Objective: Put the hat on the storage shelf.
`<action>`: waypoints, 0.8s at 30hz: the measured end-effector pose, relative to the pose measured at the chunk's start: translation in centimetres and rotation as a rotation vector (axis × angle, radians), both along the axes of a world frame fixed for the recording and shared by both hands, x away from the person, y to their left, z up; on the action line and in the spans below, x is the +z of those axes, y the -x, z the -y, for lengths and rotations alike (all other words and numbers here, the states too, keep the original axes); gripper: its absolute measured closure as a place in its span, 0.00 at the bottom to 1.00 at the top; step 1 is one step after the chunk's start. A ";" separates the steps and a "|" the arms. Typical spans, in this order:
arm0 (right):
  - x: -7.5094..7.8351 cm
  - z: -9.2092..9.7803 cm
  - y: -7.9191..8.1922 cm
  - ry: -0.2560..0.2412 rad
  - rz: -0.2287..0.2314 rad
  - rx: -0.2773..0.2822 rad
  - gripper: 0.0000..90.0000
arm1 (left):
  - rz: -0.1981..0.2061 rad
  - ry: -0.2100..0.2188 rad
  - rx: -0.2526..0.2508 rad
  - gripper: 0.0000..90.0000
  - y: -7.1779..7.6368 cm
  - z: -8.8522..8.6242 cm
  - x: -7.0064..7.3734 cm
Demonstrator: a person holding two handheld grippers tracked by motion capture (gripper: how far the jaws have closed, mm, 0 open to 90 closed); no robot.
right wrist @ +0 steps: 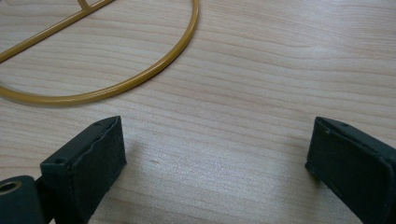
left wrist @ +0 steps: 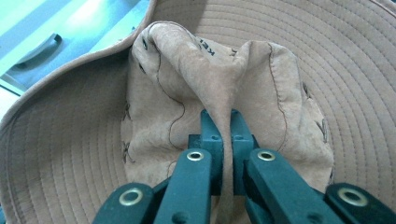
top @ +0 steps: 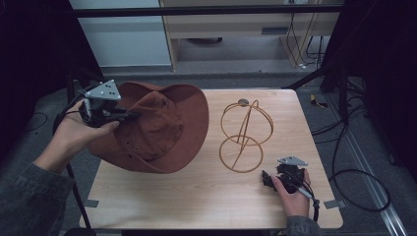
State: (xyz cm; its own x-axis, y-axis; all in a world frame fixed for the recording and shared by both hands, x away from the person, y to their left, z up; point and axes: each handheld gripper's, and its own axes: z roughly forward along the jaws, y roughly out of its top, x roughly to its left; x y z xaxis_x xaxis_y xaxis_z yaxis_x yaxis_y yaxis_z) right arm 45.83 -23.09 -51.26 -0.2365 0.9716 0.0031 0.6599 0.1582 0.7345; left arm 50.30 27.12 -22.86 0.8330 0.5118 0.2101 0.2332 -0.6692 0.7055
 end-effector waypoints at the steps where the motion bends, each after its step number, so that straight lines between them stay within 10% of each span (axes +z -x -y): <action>1: 0.0 0.0 0.0 0.003 0.001 0.002 0.04 | 0.004 0.001 -0.003 0.99 0.1 0.0 0.3; 24: 0.0 -0.1 0.0 0.002 -0.004 -0.004 0.04 | 0.059 0.017 -0.078 0.99 1.1 2.4 5.1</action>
State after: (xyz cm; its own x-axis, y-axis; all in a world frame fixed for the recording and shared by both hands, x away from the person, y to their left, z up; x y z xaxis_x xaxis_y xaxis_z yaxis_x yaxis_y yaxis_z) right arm 45.85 -23.00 -51.26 -0.2321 0.9727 0.0015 0.6632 0.1571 0.7317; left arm 49.22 24.70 -17.71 0.8573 0.4494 0.2513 0.1386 -0.6715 0.7279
